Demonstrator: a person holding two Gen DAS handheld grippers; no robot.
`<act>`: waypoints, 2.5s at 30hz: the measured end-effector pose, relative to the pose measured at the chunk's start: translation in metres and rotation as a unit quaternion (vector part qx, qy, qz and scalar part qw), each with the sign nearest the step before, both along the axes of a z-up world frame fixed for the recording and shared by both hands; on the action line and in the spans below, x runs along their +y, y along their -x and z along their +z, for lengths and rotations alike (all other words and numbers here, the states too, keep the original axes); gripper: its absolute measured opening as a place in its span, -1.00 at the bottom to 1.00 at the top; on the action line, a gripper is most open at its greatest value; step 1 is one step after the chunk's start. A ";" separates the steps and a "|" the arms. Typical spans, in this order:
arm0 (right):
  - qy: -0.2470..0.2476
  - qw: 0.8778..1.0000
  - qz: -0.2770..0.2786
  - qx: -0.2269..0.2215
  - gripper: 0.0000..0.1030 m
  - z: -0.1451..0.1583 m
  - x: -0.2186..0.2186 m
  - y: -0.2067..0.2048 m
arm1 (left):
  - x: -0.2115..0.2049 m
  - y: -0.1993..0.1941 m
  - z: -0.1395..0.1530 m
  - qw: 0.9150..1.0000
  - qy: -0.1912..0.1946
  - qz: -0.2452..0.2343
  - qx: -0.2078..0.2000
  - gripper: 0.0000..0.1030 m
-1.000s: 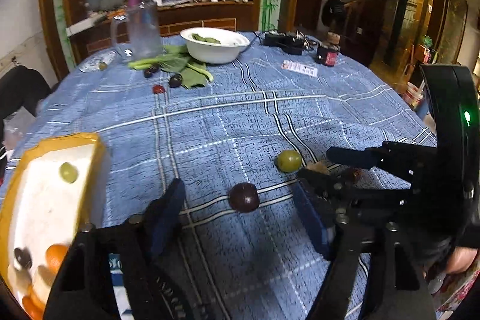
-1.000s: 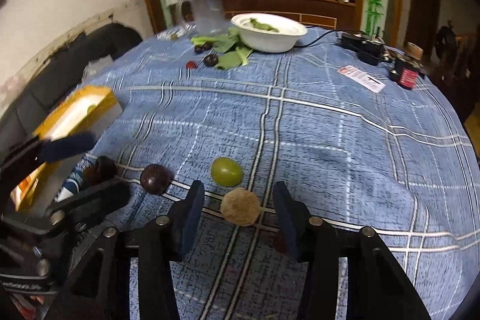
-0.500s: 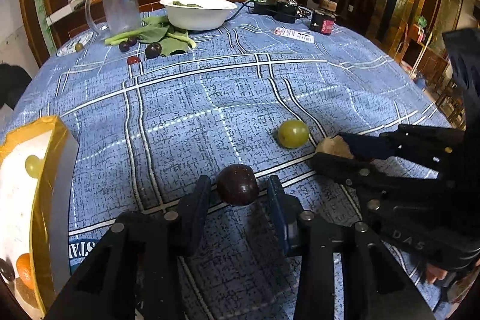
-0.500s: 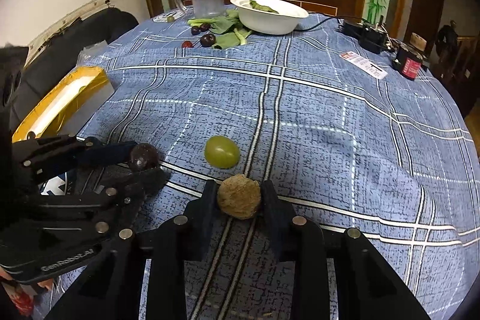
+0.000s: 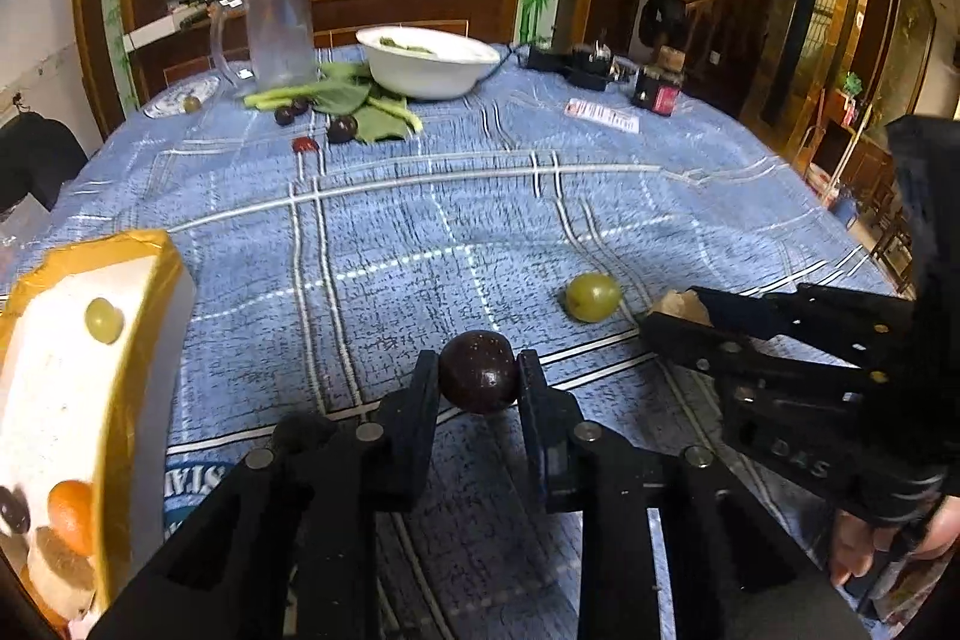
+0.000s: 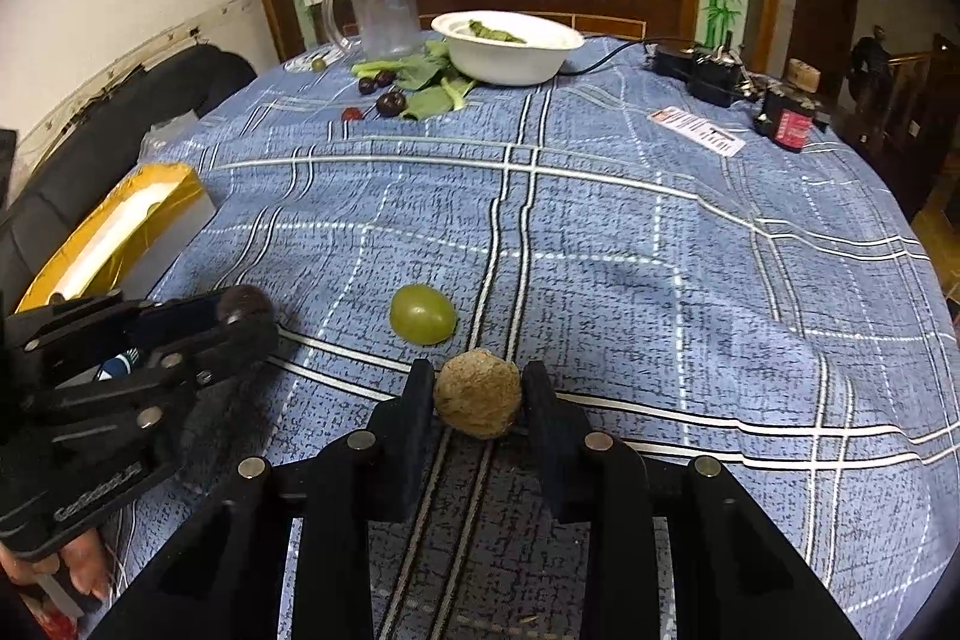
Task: Organize fruits
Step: 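Lower the plum into the tray and open the left tool while the right tool releases its pale fruit there, then grasp a small brown fruit with the left tool while the right tool grasps a dark plum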
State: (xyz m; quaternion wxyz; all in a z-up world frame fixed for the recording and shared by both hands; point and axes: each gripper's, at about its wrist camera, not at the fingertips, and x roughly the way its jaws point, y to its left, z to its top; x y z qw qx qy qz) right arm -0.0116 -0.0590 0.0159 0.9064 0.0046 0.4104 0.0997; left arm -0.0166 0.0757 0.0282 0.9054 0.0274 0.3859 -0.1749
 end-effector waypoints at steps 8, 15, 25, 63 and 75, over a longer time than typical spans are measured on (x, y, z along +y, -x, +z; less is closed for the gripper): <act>-0.003 0.999 0.023 -0.023 -0.37 0.027 0.023 0.023 | 0.064 0.055 0.037 0.997 0.007 0.069 -0.026 -0.52; -0.039 0.992 0.114 -0.027 -0.36 0.055 0.099 0.034 | 0.170 0.091 0.038 0.973 0.017 0.229 -0.012 -0.52; -0.029 0.974 0.226 -0.016 -0.35 0.057 0.225 0.037 | 0.236 0.108 0.020 0.949 0.008 0.316 0.005 -0.52; -0.046 0.990 0.135 0.005 0.04 0.046 0.151 0.015 | 0.207 0.121 0.037 0.958 0.028 0.287 -0.002 0.47; -0.024 0.996 0.085 0.012 0.04 0.027 0.117 -0.003 | 0.153 0.117 0.038 0.973 -0.001 0.229 0.000 0.48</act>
